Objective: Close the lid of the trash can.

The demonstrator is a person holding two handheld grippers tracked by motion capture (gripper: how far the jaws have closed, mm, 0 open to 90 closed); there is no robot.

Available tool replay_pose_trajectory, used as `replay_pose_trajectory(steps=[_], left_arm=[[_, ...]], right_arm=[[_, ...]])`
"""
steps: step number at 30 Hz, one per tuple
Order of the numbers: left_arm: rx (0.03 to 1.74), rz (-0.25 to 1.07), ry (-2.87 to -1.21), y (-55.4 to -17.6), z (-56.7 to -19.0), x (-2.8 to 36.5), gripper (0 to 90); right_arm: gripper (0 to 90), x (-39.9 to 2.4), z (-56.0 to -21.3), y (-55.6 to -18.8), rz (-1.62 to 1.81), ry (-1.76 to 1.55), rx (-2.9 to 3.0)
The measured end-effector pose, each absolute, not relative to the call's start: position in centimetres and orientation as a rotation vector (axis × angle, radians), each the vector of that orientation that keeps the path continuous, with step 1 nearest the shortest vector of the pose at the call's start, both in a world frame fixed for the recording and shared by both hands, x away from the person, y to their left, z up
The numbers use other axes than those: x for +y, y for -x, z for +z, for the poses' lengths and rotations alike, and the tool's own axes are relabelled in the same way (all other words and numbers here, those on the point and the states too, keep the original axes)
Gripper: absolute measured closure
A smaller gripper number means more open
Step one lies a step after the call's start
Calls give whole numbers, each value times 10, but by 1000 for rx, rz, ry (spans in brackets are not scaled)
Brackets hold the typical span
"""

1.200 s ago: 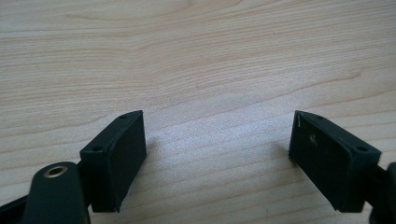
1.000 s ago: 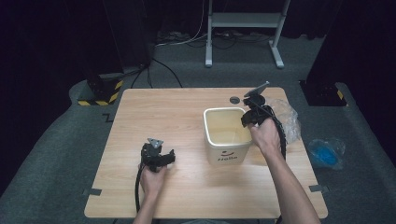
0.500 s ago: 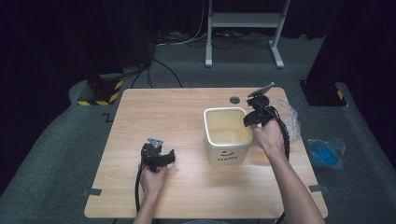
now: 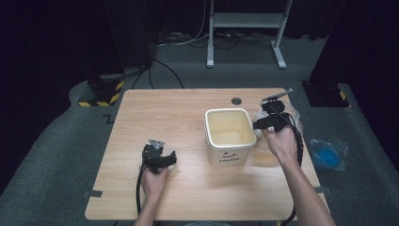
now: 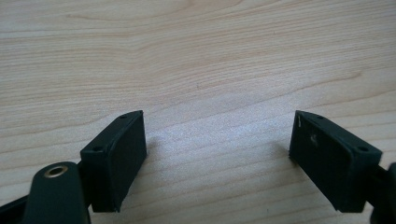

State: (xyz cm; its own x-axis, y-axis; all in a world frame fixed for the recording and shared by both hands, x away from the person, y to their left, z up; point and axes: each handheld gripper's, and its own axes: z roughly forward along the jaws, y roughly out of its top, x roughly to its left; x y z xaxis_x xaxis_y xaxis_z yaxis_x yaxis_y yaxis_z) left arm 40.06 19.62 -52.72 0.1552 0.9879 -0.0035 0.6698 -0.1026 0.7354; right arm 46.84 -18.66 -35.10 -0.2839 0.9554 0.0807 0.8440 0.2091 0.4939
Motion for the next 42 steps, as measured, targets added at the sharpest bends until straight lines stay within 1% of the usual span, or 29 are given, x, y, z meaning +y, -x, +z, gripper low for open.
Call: replay_pose_trajectory(steps=[14, 31, 42], left_arm=[[1576, 690, -1842, -401, -527, 196, 186], [1576, 689, -1844, -401, -527, 196, 187], [1577, 690, -1842, -401, -527, 196, 186]], right_arm=[[508, -219, -357, -448, 806, -1683, 2193], [507, -237, -371, -435, 913, -1675, 2161], [510, -242, -381, -429, 923, -1657, 2161]])
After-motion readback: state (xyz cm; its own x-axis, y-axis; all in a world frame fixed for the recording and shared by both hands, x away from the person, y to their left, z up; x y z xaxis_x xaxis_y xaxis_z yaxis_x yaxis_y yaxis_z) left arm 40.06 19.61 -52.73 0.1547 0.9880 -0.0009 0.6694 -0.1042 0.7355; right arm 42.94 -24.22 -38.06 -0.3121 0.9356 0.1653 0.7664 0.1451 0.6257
